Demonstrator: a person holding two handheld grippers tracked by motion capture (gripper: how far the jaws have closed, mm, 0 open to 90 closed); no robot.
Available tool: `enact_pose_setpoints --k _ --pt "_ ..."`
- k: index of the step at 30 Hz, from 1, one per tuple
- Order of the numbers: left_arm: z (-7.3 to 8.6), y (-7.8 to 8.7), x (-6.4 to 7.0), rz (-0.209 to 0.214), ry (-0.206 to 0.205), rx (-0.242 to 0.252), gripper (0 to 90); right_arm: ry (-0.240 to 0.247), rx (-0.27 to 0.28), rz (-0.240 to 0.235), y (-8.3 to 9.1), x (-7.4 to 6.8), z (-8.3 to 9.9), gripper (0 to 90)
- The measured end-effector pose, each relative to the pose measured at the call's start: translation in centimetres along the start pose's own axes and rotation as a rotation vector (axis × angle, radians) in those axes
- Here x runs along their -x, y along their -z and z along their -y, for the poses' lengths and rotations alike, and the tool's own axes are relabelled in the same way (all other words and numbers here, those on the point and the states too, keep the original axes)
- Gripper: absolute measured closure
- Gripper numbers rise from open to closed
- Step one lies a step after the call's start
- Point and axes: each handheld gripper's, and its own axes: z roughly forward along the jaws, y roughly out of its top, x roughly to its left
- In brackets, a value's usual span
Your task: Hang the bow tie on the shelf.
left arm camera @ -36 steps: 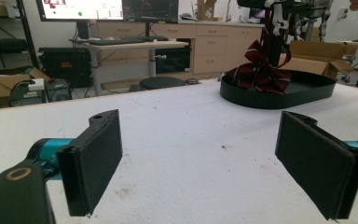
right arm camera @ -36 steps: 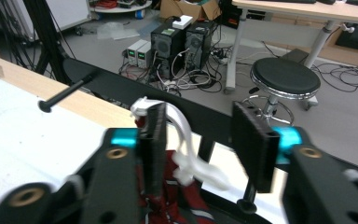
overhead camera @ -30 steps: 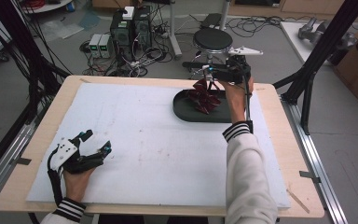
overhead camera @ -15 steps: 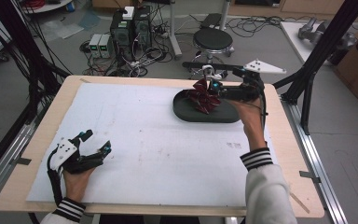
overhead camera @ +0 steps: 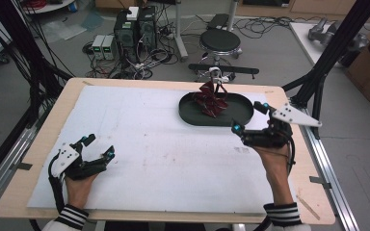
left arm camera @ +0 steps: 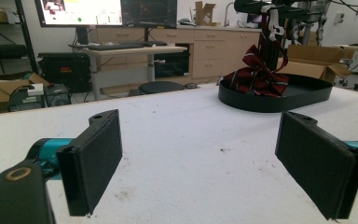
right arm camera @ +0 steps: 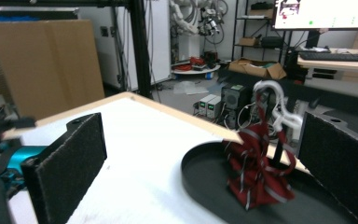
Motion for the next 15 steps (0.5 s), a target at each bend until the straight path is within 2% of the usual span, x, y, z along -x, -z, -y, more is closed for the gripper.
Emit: enact_pose_setpoints --k 3,5,7,9,10,12,14,15 --pt "0.0 0.0 0.0 0.000 0.005 -0.001 15.0 0.019 -0.006 0.008 0.9 -0.7 1.7 0.4" --pt "0.0 0.0 0.0 0.001 0.003 0.002 15.0 0.027 -0.014 0.030 1.4 -1.1 3.4 0.4" --pt "0.0 0.0 0.0 0.002 0.006 0.001 15.0 0.021 0.004 0.055 1.8 -1.5 5.1 0.4" --pt "0.0 0.0 0.0 0.002 0.004 0.001 15.0 0.014 0.019 0.078 2.0 -1.6 6.6 0.4" --pt "0.0 0.0 0.0 0.001 0.003 0.001 15.1 0.015 0.028 0.109 2.0 -1.8 7.7 0.4" --pt "0.0 0.0 0.0 0.003 -0.003 0.001 15.0 0.044 0.045 0.149 1.9 -2.1 9.2 0.4" --pt "0.0 0.0 -0.1 0.002 0.004 0.000 15.0 0.038 0.041 0.163 1.6 -2.3 10.4 0.4" --pt "0.0 0.0 -0.1 0.002 0.005 0.003 14.9 0.029 0.014 0.163 1.5 -2.3 10.5 0.4"
